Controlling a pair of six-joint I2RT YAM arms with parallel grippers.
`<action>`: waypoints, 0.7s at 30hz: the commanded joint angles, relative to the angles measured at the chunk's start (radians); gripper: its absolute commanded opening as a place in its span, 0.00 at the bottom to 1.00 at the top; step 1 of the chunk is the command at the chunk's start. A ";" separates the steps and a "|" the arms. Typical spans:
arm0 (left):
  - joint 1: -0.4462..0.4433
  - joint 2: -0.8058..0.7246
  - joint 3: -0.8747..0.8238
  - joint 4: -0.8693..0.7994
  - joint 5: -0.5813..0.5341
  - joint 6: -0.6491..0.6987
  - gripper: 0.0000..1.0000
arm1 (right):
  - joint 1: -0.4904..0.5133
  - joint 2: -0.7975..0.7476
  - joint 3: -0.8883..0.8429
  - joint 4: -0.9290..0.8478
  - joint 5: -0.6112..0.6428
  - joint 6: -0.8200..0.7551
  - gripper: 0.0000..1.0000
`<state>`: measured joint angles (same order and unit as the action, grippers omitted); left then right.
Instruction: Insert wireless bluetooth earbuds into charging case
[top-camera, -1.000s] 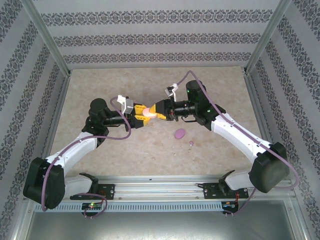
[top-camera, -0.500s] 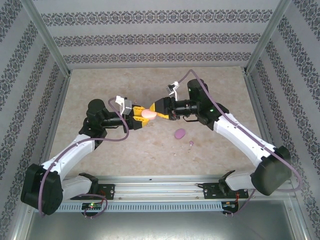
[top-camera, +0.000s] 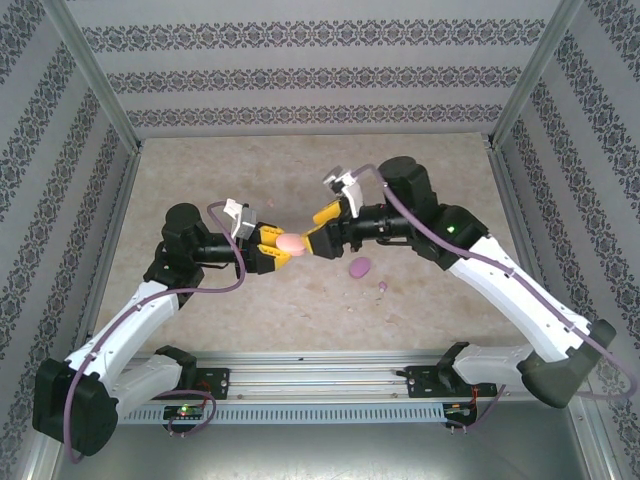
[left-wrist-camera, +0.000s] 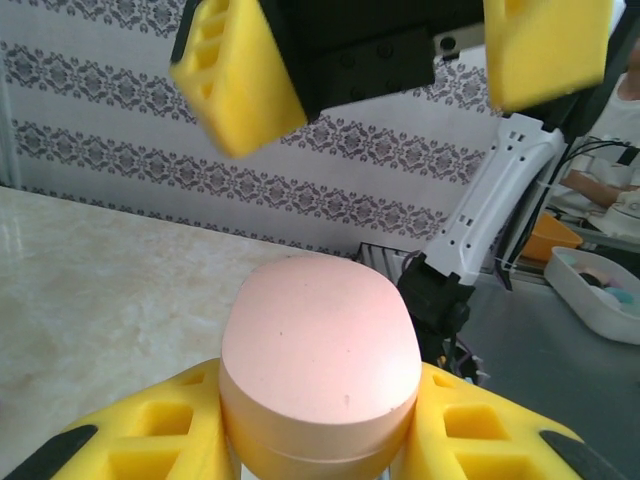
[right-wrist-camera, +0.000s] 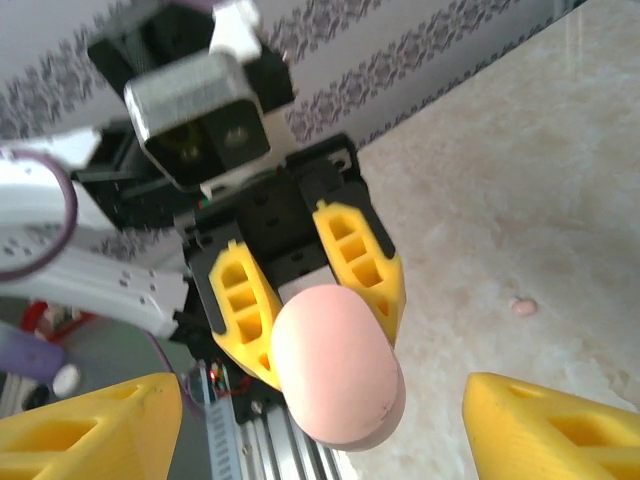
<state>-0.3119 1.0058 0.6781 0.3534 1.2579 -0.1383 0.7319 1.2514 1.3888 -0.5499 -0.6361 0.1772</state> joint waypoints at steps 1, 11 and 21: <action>0.009 -0.009 0.014 0.004 0.068 -0.052 0.17 | 0.036 0.042 0.053 -0.107 0.035 -0.151 0.74; 0.010 -0.003 0.018 0.058 0.103 -0.120 0.17 | 0.065 0.084 0.080 -0.150 0.036 -0.219 0.69; 0.009 0.022 0.028 0.124 0.117 -0.173 0.17 | 0.072 0.105 0.073 -0.134 0.012 -0.217 0.65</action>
<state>-0.3119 1.0264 0.6781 0.4080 1.3361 -0.2787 0.7948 1.3430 1.4384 -0.6823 -0.6109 -0.0261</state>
